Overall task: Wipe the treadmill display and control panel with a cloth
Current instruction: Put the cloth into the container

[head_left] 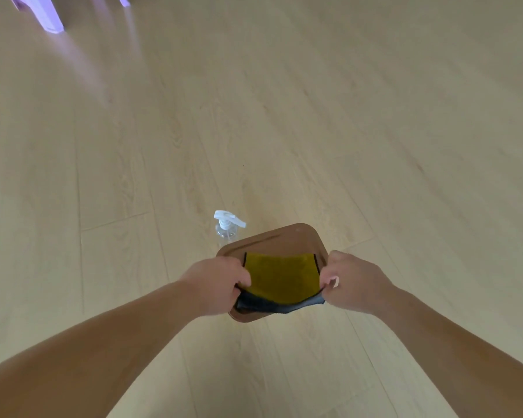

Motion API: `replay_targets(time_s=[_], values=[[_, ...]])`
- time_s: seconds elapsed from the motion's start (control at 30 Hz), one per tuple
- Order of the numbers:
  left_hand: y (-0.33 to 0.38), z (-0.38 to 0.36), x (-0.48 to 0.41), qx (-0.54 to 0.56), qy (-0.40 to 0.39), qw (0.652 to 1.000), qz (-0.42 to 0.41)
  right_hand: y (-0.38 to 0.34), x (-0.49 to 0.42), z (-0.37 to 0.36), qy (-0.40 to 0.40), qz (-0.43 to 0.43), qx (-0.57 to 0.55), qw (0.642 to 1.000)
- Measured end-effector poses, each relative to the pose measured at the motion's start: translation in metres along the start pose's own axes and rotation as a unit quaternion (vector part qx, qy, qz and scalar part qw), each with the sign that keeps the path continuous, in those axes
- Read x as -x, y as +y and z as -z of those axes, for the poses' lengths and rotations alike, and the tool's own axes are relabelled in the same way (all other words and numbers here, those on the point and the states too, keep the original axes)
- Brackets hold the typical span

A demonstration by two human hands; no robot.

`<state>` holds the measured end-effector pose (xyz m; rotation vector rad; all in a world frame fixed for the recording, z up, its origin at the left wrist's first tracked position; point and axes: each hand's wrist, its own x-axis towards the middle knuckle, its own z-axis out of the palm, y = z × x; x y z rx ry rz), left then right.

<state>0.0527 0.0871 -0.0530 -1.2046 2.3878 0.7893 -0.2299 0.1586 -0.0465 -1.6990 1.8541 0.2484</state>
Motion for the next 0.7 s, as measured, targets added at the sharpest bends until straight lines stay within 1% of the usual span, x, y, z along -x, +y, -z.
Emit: replay_targets(time_s=[0.03, 0.07, 0.17, 0.2, 0.27, 0.37, 0.43, 0.53, 0.6, 0.7], values=[[0.001, -0.003, -0.001, -0.014, -0.017, 1.000, -0.004, 0.002, 0.001, -0.002, -0.004, -0.012, -0.016, 1.000], [0.001, -0.006, -0.003, -0.020, -0.017, 1.000, -0.005, 0.003, 0.000, -0.004, 0.013, -0.024, -0.047, 0.999], [0.005, -0.013, -0.009, -0.037, 0.007, 0.999, -0.011, 0.001, -0.012, -0.011, 0.125, -0.072, -0.130, 0.981], [0.006, -0.016, -0.011, -0.039, 0.007, 0.999, -0.015, -0.002, -0.018, -0.014, 0.145, -0.084, -0.144, 0.975], [0.007, -0.022, -0.012, -0.043, -0.002, 0.999, -0.024, -0.009, -0.029, -0.020, 0.138, -0.098, -0.160, 0.973], [0.006, -0.026, -0.010, -0.069, -0.003, 0.997, -0.028, -0.018, -0.043, -0.030, 0.097, -0.092, -0.100, 0.986], [0.006, -0.027, -0.007, -0.090, -0.001, 0.996, -0.028, -0.024, -0.050, -0.033, 0.096, -0.087, -0.090, 0.988], [0.008, -0.030, -0.005, -0.112, 0.013, 0.993, -0.025, -0.031, -0.060, -0.032, 0.150, -0.088, -0.092, 0.980], [0.007, -0.031, -0.003, -0.090, 0.021, 0.996, -0.016, -0.036, -0.065, -0.029, 0.177, -0.107, -0.098, 0.974], [0.004, -0.024, -0.001, -0.019, 0.060, 0.998, -0.023, -0.044, -0.067, -0.021, 0.180, -0.121, -0.064, 0.974]])
